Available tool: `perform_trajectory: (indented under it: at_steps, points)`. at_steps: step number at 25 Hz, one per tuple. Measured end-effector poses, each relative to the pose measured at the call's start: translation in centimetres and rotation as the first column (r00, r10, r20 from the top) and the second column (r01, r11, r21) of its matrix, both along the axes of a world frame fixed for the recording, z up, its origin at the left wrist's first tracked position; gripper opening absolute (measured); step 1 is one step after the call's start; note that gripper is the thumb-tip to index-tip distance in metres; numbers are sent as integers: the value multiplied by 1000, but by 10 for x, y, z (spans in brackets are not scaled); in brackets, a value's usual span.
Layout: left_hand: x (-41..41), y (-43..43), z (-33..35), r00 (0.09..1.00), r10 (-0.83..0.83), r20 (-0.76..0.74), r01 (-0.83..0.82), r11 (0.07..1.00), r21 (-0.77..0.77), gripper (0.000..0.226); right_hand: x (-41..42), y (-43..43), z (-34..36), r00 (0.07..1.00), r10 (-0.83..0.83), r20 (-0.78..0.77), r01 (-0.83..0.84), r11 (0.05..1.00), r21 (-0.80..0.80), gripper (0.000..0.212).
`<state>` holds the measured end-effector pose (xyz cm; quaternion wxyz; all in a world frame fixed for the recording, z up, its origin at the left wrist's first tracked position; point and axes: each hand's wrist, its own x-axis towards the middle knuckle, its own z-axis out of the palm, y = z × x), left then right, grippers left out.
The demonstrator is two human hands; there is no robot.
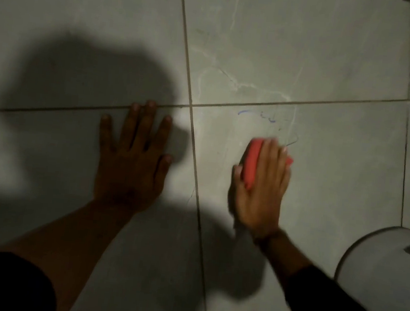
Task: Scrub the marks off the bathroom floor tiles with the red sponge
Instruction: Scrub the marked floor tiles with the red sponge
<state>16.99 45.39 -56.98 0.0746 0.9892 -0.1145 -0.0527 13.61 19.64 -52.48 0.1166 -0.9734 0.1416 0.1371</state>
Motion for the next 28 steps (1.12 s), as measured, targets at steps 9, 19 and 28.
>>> perform_trajectory:
  at_steps: [9, 19, 28]
  points:
    - [0, 1, 1, 999, 0, -36, -1, 1000, -20, 75, -133, 30, 17, 884, 461, -81, -465, 885, -29, 73]
    - [3, 1, -7, 1000, -4, -14, 4, 999, -45, 74, -167, 32, 8, 911, 397, -109, -399, 917, 8, 69]
    - [2, 1, -5, 1000, 2, -21, -3, 999, -46, 74, -28, 1, -27, 997, 4, 82, 2, 997, -77, 80]
